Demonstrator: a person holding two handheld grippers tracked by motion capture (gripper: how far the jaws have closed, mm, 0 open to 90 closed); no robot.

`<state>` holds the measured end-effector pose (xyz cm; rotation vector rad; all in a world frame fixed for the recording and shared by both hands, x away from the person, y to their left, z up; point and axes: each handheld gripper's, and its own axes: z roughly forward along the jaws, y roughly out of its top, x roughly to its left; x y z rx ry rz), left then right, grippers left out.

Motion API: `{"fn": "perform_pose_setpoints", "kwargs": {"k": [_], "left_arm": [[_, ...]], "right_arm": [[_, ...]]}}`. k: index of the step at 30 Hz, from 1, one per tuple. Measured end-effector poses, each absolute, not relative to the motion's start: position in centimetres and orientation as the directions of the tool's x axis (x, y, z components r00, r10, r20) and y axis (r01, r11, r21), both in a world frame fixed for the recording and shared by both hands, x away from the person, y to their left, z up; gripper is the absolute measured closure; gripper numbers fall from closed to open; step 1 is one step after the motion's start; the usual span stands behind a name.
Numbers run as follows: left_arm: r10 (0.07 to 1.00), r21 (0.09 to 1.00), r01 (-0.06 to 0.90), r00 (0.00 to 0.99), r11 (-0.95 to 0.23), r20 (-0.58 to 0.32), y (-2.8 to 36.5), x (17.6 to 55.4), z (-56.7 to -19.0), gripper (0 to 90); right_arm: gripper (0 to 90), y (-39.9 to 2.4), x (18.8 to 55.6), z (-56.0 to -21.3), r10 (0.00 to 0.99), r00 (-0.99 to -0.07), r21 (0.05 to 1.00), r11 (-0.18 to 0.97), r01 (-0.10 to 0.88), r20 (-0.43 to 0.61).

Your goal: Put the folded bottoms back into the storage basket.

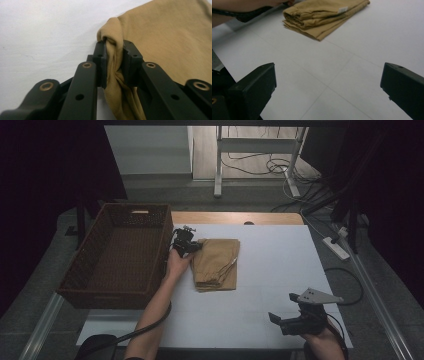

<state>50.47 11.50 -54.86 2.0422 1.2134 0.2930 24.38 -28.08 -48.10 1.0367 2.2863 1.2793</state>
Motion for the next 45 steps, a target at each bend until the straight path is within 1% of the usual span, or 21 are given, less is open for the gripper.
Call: {"fn": "perform_pose_setpoints", "kwargs": {"k": [7,10,13,16,17,20,22,23,26,27,30,31,33,40,45], "left_arm": [[0.834,0.698,0.657,0.529,-0.285,-0.158,11.5,50.3,-55.0,75.1],[0.838,0.702,0.647,0.529,-0.296,-0.134,11.3,50.1,-55.0,74.9],[0.84,0.703,0.649,0.525,-0.29,-0.137,11.3,50.1,-55.0,74.8],[0.84,0.704,0.651,0.522,-0.282,-0.147,11.4,50.1,-55.0,74.7],[0.842,0.705,0.648,0.522,-0.288,-0.136,11.3,50.0,-55.0,74.6],[0.845,0.709,0.642,0.521,-0.292,-0.123,11.2,49.9,-55.1,74.6],[0.846,0.711,0.639,0.52,-0.293,-0.117,11.1,49.9,-55.1,74.6],[0.847,0.712,0.639,0.518,-0.292,-0.118,11.1,49.9,-55.1,74.6],[0.847,0.712,0.639,0.518,-0.291,-0.119,11.1,49.9,-55.1,74.6],[0.846,0.712,0.64,0.518,-0.289,-0.122,11.1,49.9,-55.1,74.5],[0.846,0.712,0.64,0.518,-0.288,-0.124,11.2,49.9,-55.1,74.5],[0.846,0.712,0.641,0.518,-0.287,-0.125,11.2,49.9,-55.1,74.6],[0.847,0.712,0.64,0.518,-0.287,-0.124,11.2,49.9,-55.1,74.6],[0.847,0.713,0.639,0.518,-0.289,-0.121,11.1,49.9,-55.1,74.6],[0.847,0.711,0.642,0.517,-0.285,-0.128,11.2,49.9,-55.1,74.6]], "right_arm": [[1.1,-27.4,25.0,-48.0,0.712,-0.7,0.85,0.338,0.404,0.05],[1.2,-27.0,25.4,-48.1,0.698,-0.714,0.854,0.343,0.392,0.047],[1.2,-26.6,25.8,-48.2,0.691,-0.721,0.849,0.351,0.395,0.049],[1.1,-26.1,26.2,-48.3,0.686,-0.724,0.838,0.35,0.419,0.075],[1.1,-25.8,26.5,-48.3,0.67,-0.732,0.828,0.337,0.449,0.124],[1.1,-25.5,26.7,-48.4,0.658,-0.74,0.827,0.332,0.454,0.142],[1.0,-25.0,26.9,-48.5,0.646,-0.753,0.82,0.361,0.445,0.124],[1.1,-24.5,27.2,-48.6,0.644,-0.758,0.81,0.39,0.437,0.099],[1.1,-24.2,27.4,-48.7,0.64,-0.763,0.805,0.407,0.432,0.085],[1.1,-23.6,27.8,-48.9,0.632,-0.772,0.793,0.436,0.426,0.067],[1.1,-23.2,28.2,-49.1,0.625,-0.778,0.786,0.447,0.427,0.067],[1.1,-22.6,28.6,-49.3,0.613,-0.785,0.774,0.455,0.44,0.086],[1.1,-22.4,28.7,-49.4,0.608,-0.789,0.771,0.459,0.44,0.089],[1.0,-20.5,30.3,-49.9,0.568,-0.818,0.751,0.502,0.428,0.087],[1.0,-19.4,31.3,-50.1,0.545,-0.833,0.75,0.513,0.419,0.093]]}}
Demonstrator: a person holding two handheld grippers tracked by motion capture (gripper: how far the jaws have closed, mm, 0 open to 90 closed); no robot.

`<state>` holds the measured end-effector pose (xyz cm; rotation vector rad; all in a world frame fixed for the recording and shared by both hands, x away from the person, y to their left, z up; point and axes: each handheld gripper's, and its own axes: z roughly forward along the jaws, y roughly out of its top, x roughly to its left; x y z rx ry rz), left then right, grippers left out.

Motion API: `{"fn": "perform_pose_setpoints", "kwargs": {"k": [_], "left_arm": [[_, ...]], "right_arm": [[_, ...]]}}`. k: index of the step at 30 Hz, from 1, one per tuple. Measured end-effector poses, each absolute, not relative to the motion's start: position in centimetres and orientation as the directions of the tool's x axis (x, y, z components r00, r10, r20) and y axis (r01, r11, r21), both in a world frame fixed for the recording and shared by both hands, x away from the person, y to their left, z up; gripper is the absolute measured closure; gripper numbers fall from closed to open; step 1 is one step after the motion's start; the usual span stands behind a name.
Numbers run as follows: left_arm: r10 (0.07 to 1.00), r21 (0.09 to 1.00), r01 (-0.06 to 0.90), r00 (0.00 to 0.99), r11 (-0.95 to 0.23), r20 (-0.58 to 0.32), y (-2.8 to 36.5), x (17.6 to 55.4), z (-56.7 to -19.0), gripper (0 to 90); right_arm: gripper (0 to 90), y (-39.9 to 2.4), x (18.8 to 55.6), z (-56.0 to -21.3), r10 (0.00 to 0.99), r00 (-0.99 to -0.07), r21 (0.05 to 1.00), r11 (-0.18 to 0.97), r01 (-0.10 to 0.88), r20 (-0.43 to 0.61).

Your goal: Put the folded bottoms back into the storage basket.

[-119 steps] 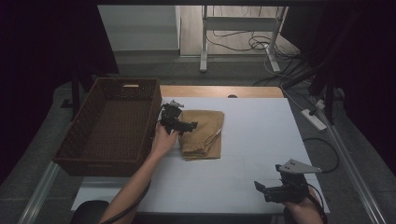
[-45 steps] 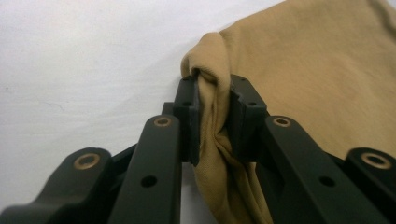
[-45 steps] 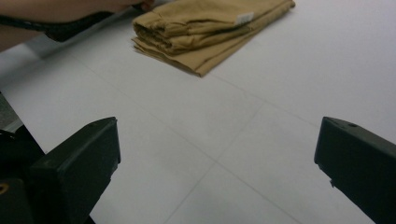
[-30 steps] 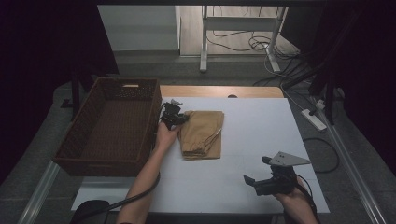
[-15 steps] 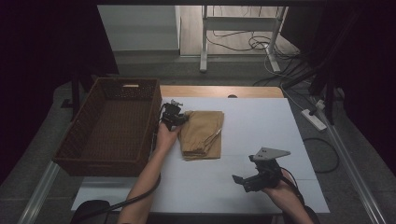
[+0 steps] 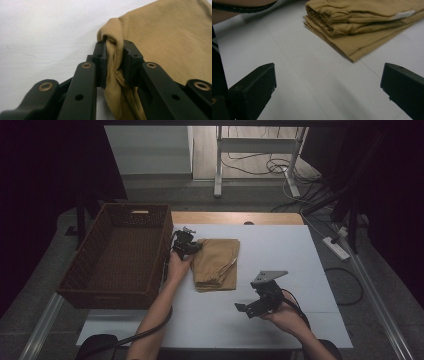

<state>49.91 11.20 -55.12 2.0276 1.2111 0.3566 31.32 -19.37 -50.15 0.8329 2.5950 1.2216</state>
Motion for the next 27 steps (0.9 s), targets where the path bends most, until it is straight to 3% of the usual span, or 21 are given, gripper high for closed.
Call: {"fn": "perform_pose_setpoints", "kwargs": {"k": [27], "left_arm": [[0.845,0.709,0.652,0.513,-0.27,-0.15,11.4,50.0,-55.2,74.6]], "right_arm": [[4.8,-12.3,36.3,-51.1,0.441,-0.894,0.73,0.583,0.356,0.085]]}}
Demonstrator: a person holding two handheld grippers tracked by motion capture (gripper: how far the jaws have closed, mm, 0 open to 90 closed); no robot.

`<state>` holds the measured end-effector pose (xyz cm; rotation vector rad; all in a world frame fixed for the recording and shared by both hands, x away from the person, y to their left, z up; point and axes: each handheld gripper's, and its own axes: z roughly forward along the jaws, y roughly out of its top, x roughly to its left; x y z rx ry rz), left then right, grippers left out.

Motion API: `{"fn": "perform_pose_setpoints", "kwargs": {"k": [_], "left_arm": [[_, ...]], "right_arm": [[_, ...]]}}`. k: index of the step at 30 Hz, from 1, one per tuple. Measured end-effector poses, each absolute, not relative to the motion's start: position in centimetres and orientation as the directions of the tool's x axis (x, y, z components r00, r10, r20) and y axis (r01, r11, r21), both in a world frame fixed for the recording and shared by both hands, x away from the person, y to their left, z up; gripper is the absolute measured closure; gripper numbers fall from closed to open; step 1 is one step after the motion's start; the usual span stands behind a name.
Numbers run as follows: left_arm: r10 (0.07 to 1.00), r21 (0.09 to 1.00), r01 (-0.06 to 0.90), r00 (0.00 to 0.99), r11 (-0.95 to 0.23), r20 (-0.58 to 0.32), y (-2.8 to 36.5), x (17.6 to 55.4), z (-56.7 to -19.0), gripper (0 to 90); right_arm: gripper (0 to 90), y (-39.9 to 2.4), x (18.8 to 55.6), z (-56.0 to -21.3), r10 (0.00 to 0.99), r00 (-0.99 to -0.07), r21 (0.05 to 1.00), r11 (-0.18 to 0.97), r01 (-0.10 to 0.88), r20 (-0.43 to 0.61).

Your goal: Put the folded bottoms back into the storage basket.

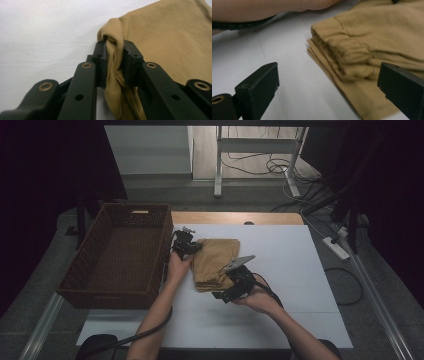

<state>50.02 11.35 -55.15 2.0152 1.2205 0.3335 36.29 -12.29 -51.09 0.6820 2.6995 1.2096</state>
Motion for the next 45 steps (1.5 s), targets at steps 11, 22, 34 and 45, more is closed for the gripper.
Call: {"fn": "perform_pose_setpoints", "kwargs": {"k": [11,22,34,45], "left_arm": [[0.845,0.709,0.654,0.511,-0.264,-0.156,11.4,50.0,-55.2,74.6],[0.845,0.709,0.654,0.511,-0.264,-0.157,11.4,50.0,-55.2,74.5],[0.847,0.709,0.653,0.51,-0.265,-0.153,11.4,50.0,-55.2,74.4],[0.847,0.709,0.655,0.509,-0.263,-0.156,11.4,50.0,-55.2,74.5]], "right_arm": [[5.3,-8.7,38.0,-51.3,0.397,-0.916,0.726,0.614,0.31,0.055],[5.8,-6.4,38.5,-54.1,0.317,-0.946,0.617,0.759,0.209,-0.069],[43.9,-7.0,39.4,-53.6,0.259,-0.953,0.577,0.807,0.123,-0.159],[69.6,-7.0,39.3,-53.3,0.263,-0.937,0.556,0.826,0.095,-0.231]]}}
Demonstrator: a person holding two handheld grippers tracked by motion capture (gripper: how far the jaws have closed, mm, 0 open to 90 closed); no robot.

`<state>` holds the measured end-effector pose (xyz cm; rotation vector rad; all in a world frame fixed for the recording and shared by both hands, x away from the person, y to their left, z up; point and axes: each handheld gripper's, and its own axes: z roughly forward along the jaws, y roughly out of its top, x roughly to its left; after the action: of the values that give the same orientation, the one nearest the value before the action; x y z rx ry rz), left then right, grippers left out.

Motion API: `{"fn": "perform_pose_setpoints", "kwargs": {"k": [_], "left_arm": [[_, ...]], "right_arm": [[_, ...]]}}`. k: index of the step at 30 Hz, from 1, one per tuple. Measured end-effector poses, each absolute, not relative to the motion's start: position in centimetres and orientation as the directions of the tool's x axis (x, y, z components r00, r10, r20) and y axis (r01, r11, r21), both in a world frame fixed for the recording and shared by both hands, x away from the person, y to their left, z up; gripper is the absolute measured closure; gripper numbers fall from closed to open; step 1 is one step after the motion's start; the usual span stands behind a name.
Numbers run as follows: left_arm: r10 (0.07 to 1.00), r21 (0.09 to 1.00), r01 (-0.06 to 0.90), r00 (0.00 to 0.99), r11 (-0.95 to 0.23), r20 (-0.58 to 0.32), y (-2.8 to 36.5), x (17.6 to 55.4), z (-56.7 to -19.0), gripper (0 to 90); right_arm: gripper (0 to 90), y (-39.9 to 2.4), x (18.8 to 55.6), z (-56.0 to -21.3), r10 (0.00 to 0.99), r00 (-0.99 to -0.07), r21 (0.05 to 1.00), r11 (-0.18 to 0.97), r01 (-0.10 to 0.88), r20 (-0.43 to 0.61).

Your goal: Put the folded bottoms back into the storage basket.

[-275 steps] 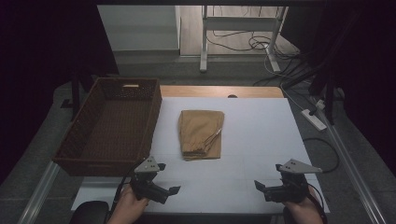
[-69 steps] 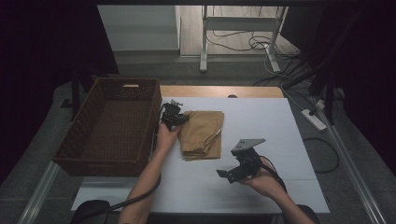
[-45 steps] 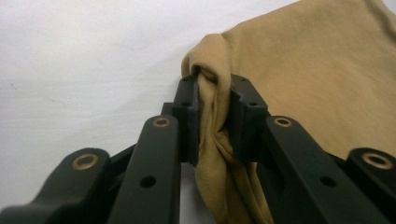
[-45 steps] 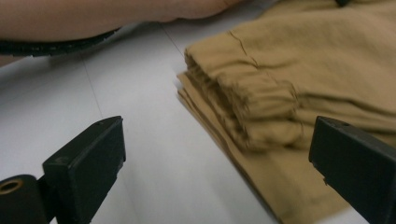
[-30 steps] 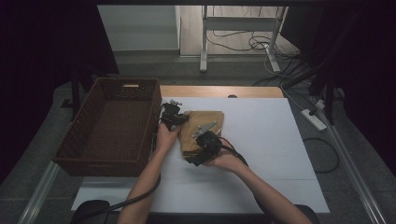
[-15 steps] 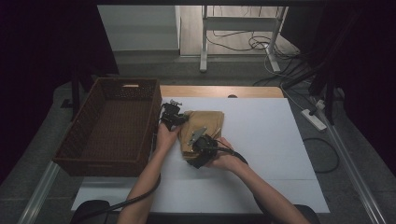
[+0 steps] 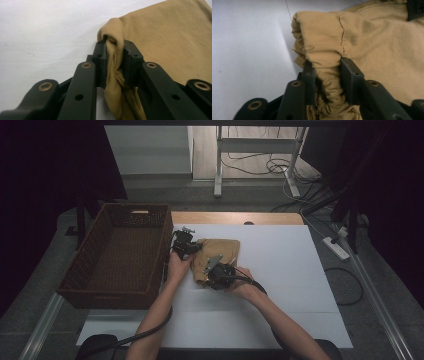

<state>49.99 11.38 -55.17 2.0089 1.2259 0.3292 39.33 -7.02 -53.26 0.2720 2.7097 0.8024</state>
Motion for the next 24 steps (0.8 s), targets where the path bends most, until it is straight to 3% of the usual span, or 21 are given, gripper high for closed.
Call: {"fn": "perform_pose_setpoints", "kwargs": {"k": [9,24], "left_arm": [[0.843,0.704,0.665,0.507,-0.25,-0.18,11.6,50.1,-55.2,74.3],[0.849,0.719,0.637,0.513,-0.279,-0.125,11.0,49.7,-54.7,79.1]], "right_arm": [[75.2,-7.3,39.8,-53.0,0.298,-0.937,0.584,0.799,0.141,-0.18],[76.9,-7.8,40.0,-51.9,0.302,-0.941,0.607,0.78,0.152,-0.152]]}}
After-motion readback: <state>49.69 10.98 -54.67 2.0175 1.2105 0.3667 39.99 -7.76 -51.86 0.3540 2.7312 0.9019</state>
